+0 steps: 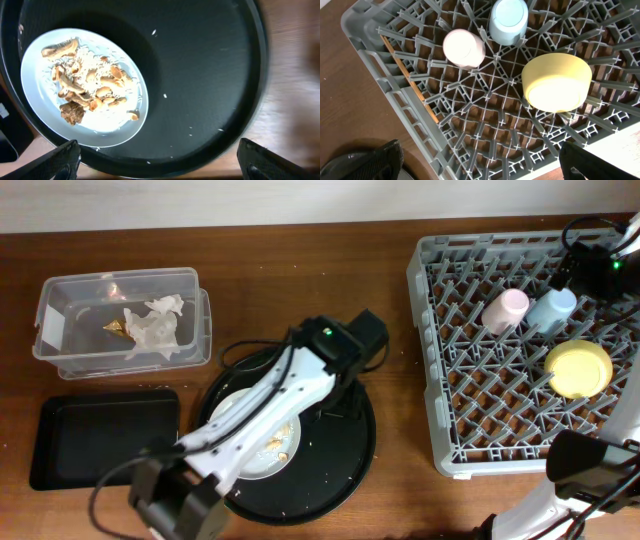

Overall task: Sort waste into correct bins and load items into the dishwasher rack
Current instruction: 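Reach the left gripper to the white plate on the round tray, then grasp the white plate rim with the left gripper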

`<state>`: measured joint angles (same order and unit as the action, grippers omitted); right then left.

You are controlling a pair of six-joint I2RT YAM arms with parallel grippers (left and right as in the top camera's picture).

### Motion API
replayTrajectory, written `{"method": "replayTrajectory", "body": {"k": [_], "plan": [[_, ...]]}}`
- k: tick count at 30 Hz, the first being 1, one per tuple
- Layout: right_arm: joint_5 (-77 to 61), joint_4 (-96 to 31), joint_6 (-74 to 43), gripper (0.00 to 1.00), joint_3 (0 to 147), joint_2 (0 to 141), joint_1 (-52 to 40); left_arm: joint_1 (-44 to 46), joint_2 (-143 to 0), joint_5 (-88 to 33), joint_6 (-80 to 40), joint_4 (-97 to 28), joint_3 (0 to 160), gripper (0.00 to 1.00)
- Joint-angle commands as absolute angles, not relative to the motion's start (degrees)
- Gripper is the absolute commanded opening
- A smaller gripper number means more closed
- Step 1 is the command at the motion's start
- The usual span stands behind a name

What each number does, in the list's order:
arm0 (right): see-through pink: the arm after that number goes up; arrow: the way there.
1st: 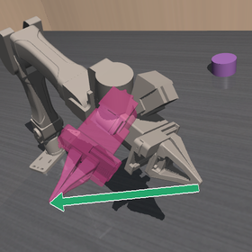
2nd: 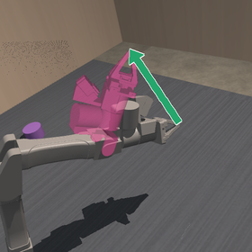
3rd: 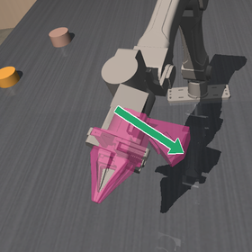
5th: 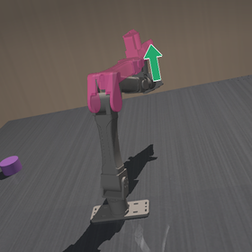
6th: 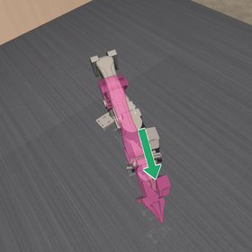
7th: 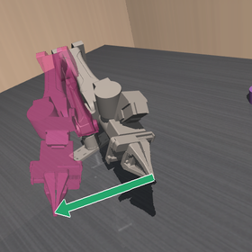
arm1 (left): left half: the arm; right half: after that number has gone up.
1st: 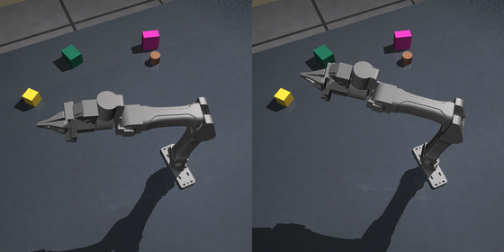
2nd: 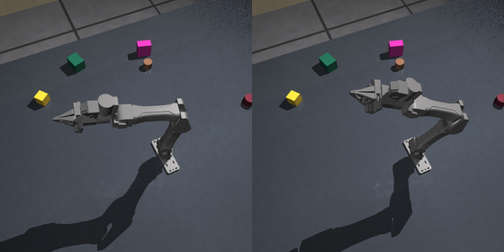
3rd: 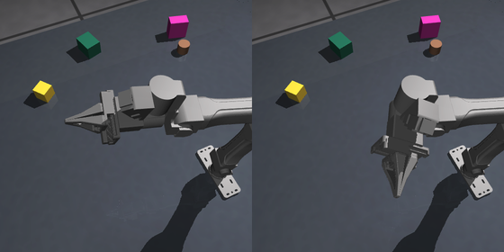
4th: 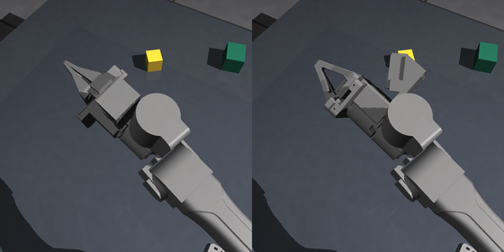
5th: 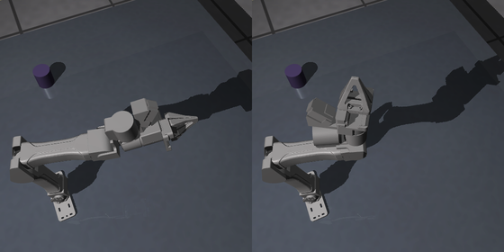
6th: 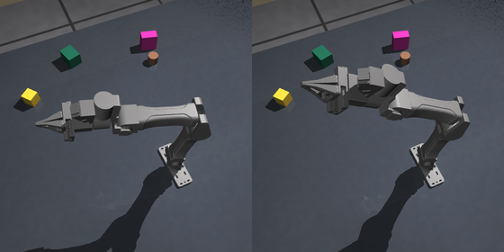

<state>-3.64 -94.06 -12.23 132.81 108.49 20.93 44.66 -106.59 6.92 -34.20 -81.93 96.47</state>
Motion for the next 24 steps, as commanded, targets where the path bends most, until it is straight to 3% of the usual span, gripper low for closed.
{"method": "replayTrajectory", "body": {"k": [1,10,16,20,24], "plan": [[-2.7,-94.1,-12.5,0.98,132.9,108.4,21.1,44.8,-110.7,9.1,-38.2,-82.3,95.3,0.99],[-2.7,-94.1,-12.5,0.98,132.9,108.4,21.1,42.5,-113.2,11.2,-45.7,-78.0,87.0,0.99],[-2.7,-94.1,-12.5,0.98,132.9,108.4,21.1,36.1,-113.2,7.4,-45.8,-73.0,81.6,0.99],[-2.7,-94.1,-12.5,0.98,132.9,108.4,21.1,36.4,-113.2,3.8,-42.8,-68.0,79.1,0.99],[-2.7,-94.1,-12.5,0.98,132.9,108.4,21.1,38.1,-113.2,3.8,-42.8,-62.8,76.1,0.93]]}}
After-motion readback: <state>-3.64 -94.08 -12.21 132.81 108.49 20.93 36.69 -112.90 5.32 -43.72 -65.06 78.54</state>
